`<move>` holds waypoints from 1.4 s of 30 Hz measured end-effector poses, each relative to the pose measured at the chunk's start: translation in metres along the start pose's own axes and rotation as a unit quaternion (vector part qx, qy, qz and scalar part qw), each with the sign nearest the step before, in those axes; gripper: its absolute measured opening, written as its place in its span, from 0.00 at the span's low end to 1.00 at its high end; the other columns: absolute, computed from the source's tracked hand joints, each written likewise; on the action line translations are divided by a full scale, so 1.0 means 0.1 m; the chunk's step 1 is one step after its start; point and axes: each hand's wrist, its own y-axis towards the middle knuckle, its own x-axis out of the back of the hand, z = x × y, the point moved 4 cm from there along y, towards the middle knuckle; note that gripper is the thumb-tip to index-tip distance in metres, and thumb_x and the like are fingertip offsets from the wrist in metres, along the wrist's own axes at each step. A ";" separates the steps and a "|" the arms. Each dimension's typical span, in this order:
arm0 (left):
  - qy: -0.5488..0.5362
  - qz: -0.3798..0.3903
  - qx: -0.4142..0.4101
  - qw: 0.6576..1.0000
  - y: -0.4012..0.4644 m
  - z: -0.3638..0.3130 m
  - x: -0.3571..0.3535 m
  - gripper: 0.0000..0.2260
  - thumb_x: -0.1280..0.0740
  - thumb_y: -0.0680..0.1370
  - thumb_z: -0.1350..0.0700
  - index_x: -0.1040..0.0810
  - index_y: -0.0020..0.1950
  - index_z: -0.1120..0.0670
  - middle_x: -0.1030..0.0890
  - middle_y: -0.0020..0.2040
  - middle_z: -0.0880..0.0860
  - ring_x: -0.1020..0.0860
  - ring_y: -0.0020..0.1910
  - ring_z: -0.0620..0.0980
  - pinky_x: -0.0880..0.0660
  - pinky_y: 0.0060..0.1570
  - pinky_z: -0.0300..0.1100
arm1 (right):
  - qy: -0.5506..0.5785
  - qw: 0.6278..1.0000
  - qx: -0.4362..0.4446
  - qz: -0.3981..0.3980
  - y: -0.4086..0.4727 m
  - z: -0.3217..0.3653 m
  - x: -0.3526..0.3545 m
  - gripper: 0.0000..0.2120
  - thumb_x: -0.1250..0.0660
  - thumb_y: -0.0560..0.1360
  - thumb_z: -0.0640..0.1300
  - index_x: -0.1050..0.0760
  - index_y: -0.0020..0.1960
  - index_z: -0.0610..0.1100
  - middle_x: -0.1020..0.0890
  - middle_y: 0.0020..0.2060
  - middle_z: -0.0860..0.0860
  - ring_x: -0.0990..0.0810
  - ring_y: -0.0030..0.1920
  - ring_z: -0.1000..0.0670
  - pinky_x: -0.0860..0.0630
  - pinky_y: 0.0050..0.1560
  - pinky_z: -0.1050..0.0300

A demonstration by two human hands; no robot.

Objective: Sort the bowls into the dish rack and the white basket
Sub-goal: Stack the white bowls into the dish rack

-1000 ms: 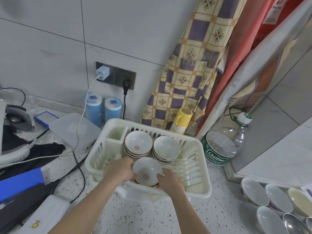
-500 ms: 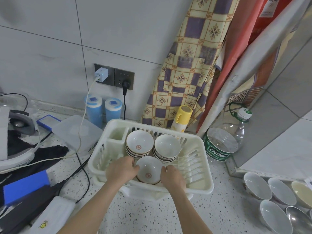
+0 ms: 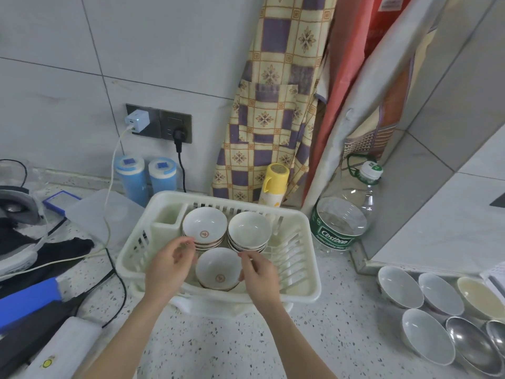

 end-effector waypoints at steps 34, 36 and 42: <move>-0.014 0.404 0.287 0.868 -2.39 -1.14 -4.37 0.19 0.37 0.78 0.39 0.38 0.63 0.44 0.16 0.50 0.52 0.24 0.28 0.44 0.38 0.27 0.36 | 0.192 0.932 -0.191 -0.241 -0.71 -2.15 3.91 0.09 0.38 0.78 0.40 0.20 0.51 0.48 0.18 0.34 0.47 0.23 0.38 0.50 0.30 0.39 0.57; -0.024 0.402 0.294 0.867 -2.41 -1.15 -4.47 0.18 0.37 0.79 0.43 0.36 0.65 0.46 0.16 0.51 0.53 0.23 0.29 0.44 0.38 0.25 0.35 | 0.194 0.930 -0.197 -0.240 -0.75 -2.21 3.97 0.09 0.39 0.79 0.40 0.20 0.51 0.47 0.18 0.35 0.46 0.25 0.36 0.51 0.31 0.38 0.57; -0.085 0.363 0.309 0.875 -2.45 -1.12 -4.61 0.14 0.39 0.78 0.57 0.30 0.63 0.51 0.14 0.44 0.56 0.27 0.27 0.45 0.37 0.26 0.35 | 0.201 0.929 -0.206 -0.235 -0.83 -2.33 4.06 0.10 0.39 0.78 0.38 0.20 0.50 0.48 0.19 0.33 0.47 0.29 0.34 0.51 0.34 0.35 0.58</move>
